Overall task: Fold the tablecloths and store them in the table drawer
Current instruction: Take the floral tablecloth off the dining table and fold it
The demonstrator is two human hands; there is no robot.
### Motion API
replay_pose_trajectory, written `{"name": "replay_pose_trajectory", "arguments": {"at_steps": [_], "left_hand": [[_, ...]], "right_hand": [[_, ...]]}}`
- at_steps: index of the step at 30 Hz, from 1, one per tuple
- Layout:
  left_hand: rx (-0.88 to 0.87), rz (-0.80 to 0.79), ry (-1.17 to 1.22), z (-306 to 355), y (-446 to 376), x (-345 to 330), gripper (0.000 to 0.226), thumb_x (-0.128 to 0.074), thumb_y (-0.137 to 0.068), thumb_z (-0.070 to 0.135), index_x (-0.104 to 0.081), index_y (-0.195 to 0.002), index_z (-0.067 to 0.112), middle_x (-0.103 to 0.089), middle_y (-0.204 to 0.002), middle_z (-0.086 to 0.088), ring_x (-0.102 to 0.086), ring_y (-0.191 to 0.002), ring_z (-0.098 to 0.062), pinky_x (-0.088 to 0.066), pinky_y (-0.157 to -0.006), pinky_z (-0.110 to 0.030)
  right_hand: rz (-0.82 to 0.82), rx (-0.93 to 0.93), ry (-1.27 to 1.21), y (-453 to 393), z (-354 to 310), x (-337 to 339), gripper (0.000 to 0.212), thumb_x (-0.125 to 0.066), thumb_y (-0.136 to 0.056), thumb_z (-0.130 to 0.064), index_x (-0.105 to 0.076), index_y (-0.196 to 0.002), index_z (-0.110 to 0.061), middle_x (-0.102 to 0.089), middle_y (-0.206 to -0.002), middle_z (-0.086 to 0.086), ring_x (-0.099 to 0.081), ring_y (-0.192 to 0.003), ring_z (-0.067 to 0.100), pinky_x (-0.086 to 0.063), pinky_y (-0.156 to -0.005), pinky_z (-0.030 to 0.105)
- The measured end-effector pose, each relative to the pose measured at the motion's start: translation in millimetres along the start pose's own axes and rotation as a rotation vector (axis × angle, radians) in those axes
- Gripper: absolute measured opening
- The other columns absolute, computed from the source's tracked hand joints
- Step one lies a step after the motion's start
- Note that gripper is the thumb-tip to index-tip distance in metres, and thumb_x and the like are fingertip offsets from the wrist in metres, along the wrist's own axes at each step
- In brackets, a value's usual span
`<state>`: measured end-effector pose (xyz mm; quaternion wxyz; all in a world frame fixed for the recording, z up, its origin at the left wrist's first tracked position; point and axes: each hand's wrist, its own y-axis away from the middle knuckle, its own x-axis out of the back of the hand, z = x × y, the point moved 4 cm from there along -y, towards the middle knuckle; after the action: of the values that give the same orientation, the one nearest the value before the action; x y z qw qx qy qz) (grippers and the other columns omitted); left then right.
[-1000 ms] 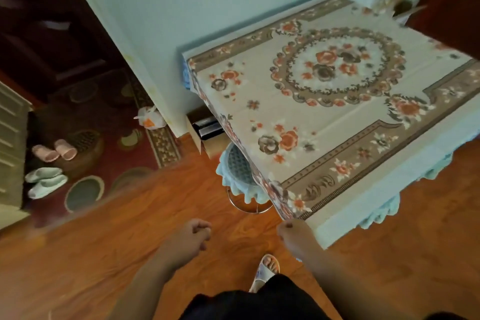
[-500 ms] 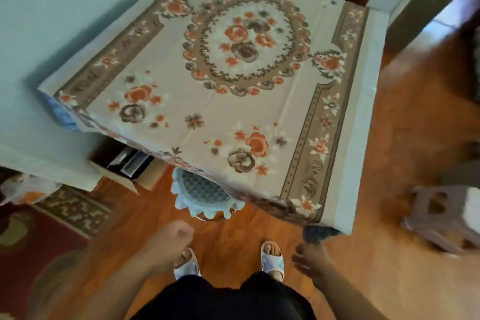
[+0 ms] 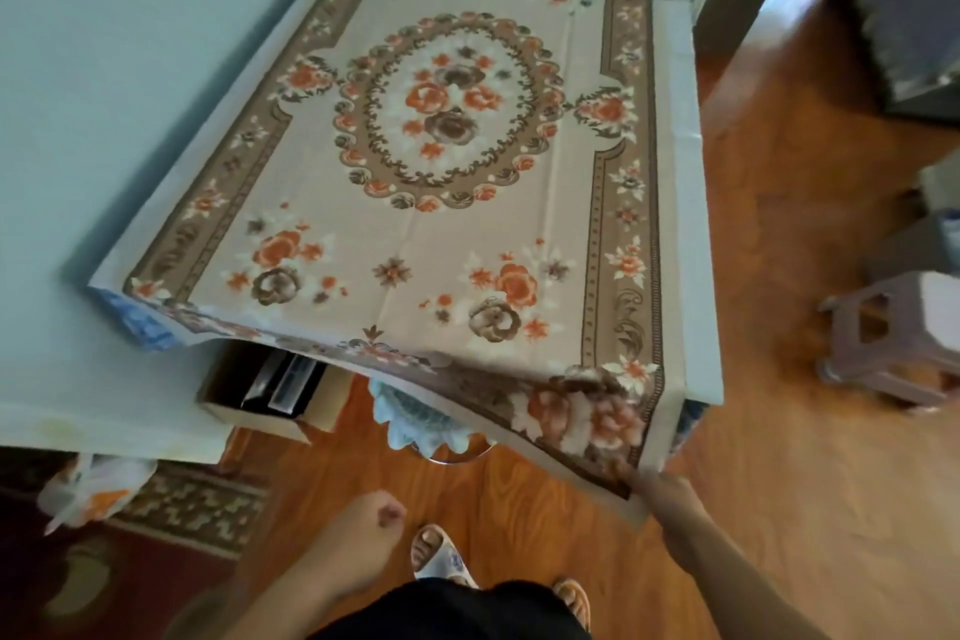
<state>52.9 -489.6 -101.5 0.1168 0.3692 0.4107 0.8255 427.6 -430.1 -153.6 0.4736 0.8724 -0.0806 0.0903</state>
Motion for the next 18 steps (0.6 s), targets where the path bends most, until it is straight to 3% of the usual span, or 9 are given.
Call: {"name": "replay_pose_trajectory", "arguments": {"at_steps": [3, 5, 7, 9, 11, 13, 15, 17, 18], "left_hand": [[0.036, -0.082, 0.176, 23.6, -3.3, -30.7, 0.013, -0.056, -0.1, 0.028, -0.066, -0.109, 0.029, -0.068, -0.099, 0.008, -0.063, -0.085, -0.006, -0.046, -0.07, -0.023], [0.132, -0.181, 0.523, 36.3, -4.3, -57.9, 0.019, -0.062, -0.098, 0.028, -0.066, -0.112, 0.017, -0.069, -0.096, -0.003, -0.062, -0.082, -0.017, -0.047, -0.07, -0.033], [0.248, -0.247, 0.952, 52.9, 3.5, -75.7, 0.039, -0.06, -0.099, 0.044, -0.059, -0.119, 0.01, -0.066, -0.113, -0.015, -0.063, -0.1, -0.029, -0.052, -0.077, -0.043], [0.268, -0.246, 1.456, 68.6, 9.4, -80.3, 0.054, -0.047, -0.1, 0.058, -0.05, -0.126, 0.011, -0.057, -0.13, -0.025, -0.055, -0.121, -0.042, -0.05, -0.096, -0.056], [0.084, -0.138, 1.904, 79.5, 15.0, -61.2, 0.058, -0.052, -0.094, 0.06, -0.053, -0.132, 0.016, -0.056, -0.135, -0.027, -0.054, -0.125, -0.046, -0.045, -0.102, -0.06], [-0.145, 0.052, 2.122, 81.5, 25.2, -24.3, 0.058, -0.059, -0.091, 0.055, -0.059, -0.136, 0.018, -0.063, -0.135, -0.02, -0.06, -0.123, -0.041, -0.051, -0.097, -0.056], [-0.349, 0.215, 2.181, 85.0, 39.3, 13.0, 0.064, -0.059, -0.087, 0.062, -0.063, -0.135, 0.021, -0.067, -0.133, -0.014, -0.063, -0.122, -0.039, -0.052, -0.096, -0.053], [-0.348, 0.376, 2.161, 88.8, 54.0, 39.5, 0.074, -0.056, -0.075, 0.074, -0.066, -0.124, 0.019, -0.071, -0.121, -0.017, -0.067, -0.111, -0.04, -0.053, -0.092, -0.055], [-0.301, 0.437, 2.121, 88.3, 58.6, 48.2, 0.067, -0.055, -0.077, 0.073, -0.066, -0.117, 0.019, -0.071, -0.115, -0.017, -0.067, -0.104, -0.039, -0.054, -0.089, -0.053]], "right_hand": [[-0.15, 0.04, -0.254, 45.2, -10.9, 1.8, 0.037, -0.071, -0.089, -0.022, -0.066, -0.121, -0.004, -0.076, -0.106, 0.015, -0.073, -0.097, 0.033, -0.06, -0.084, 0.049], [-0.196, 0.079, -0.412, 77.8, -32.0, 8.0, 0.031, -0.063, -0.096, -0.018, -0.063, -0.122, -0.003, -0.074, -0.111, 0.017, -0.072, -0.101, 0.033, -0.062, -0.079, 0.044], [-0.244, 0.113, -0.511, 111.9, -58.7, 17.5, 0.025, -0.055, -0.101, -0.016, -0.061, -0.119, 0.0, -0.073, -0.11, 0.021, -0.073, -0.096, 0.032, -0.062, -0.064, 0.035], [-0.281, 0.141, -0.539, 140.8, -83.3, 29.9, 0.024, -0.055, -0.101, -0.015, -0.059, -0.117, 0.002, -0.073, -0.107, 0.024, -0.074, -0.093, 0.033, -0.062, -0.06, 0.035], [-0.282, 0.186, -0.511, 162.5, -101.9, 43.5, 0.025, -0.058, -0.099, -0.015, -0.057, -0.115, 0.004, -0.073, -0.104, 0.026, -0.074, -0.094, 0.036, -0.064, -0.065, 0.039], [-0.247, 0.246, -0.489, 174.1, -111.2, 61.2, 0.024, -0.059, -0.097, -0.013, -0.057, -0.112, 0.006, -0.074, -0.1, 0.026, -0.073, -0.09, 0.036, -0.061, -0.069, 0.042], [-0.214, 0.279, -0.488, 182.0, -113.5, 79.9, 0.028, -0.061, -0.095, -0.013, -0.057, -0.114, 0.007, -0.074, -0.1, 0.025, -0.07, -0.092, 0.035, -0.055, -0.082, 0.048], [-0.188, 0.271, -0.497, 182.7, -108.4, 99.6, 0.028, -0.062, -0.094, -0.012, -0.055, -0.116, 0.005, -0.074, -0.1, 0.025, -0.07, -0.095, 0.035, -0.054, -0.092, 0.05], [-0.174, 0.263, -0.491, 181.5, -104.7, 109.7, 0.027, -0.062, -0.094, -0.012, -0.054, -0.116, 0.003, -0.074, -0.1, 0.025, -0.07, -0.097, 0.036, -0.054, -0.094, 0.051]]}}
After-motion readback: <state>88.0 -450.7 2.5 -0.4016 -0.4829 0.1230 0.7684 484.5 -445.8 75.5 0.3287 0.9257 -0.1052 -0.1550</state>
